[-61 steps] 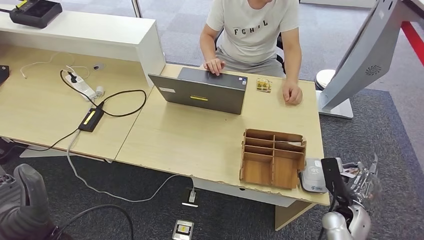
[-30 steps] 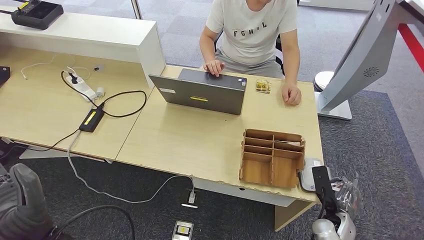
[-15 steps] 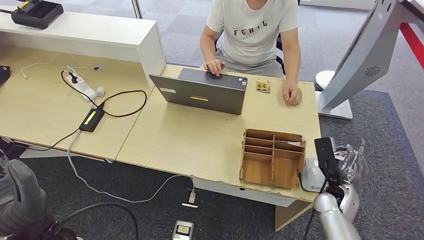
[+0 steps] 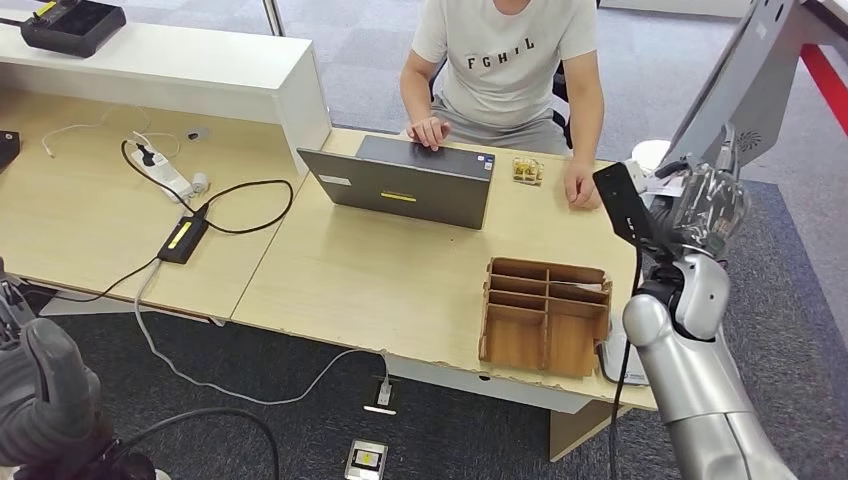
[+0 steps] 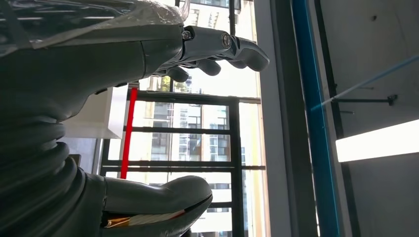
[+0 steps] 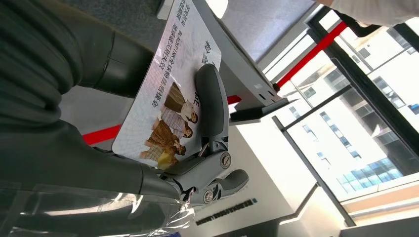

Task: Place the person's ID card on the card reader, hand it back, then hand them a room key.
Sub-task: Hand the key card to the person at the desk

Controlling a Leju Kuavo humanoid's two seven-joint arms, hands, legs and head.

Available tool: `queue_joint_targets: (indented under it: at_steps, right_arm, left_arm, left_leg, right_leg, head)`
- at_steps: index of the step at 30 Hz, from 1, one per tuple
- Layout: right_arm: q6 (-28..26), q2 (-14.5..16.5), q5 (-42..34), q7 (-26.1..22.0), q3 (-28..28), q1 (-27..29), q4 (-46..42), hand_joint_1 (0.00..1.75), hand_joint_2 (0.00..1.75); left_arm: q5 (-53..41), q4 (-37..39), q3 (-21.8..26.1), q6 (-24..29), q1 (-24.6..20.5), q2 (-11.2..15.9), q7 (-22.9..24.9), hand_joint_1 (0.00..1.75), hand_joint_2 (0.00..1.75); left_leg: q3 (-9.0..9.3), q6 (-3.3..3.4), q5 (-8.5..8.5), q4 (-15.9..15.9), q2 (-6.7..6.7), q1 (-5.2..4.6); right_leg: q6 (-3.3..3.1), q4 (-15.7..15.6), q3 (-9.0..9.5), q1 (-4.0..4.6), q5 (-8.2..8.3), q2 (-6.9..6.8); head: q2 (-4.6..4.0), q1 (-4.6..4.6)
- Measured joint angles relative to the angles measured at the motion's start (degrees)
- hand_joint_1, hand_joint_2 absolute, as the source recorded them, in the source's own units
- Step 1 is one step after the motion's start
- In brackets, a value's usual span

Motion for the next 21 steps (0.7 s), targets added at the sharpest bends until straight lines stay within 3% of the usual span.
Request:
queue_joint_targets:
  at_steps: [11,21]
  right_arm:
    - [2.83,1.03,5.55,2.22,6.43,-4.3,1.57,1.75,1.75]
    - [3.01,3.28,9.14,2.29,9.85,-6.71,4.73,1.75,1.75]
  left_arm:
    - [4.15,1.76,0.38,-6.71,-1.4,0.14,0.01,0.17,1.75]
    - [4.53,3.06,0.58,-5.77,-2.54,0.57,0.01,0.17,1.75]
  left_leg:
    - [-0.01,0.0,0.0,0.01,-0.02,-0.01]
    - [-0.06,0.0,0.0,0.0,-0.02,0.0]
  right_leg:
    - [0.0,0.0,-0.03,-0.01,0.0,-0.01]
    - [0.0,0.01,-0.08,0.01,0.0,-0.01]
  head:
    - [0.0,0.01]
    - [0.0,0.01]
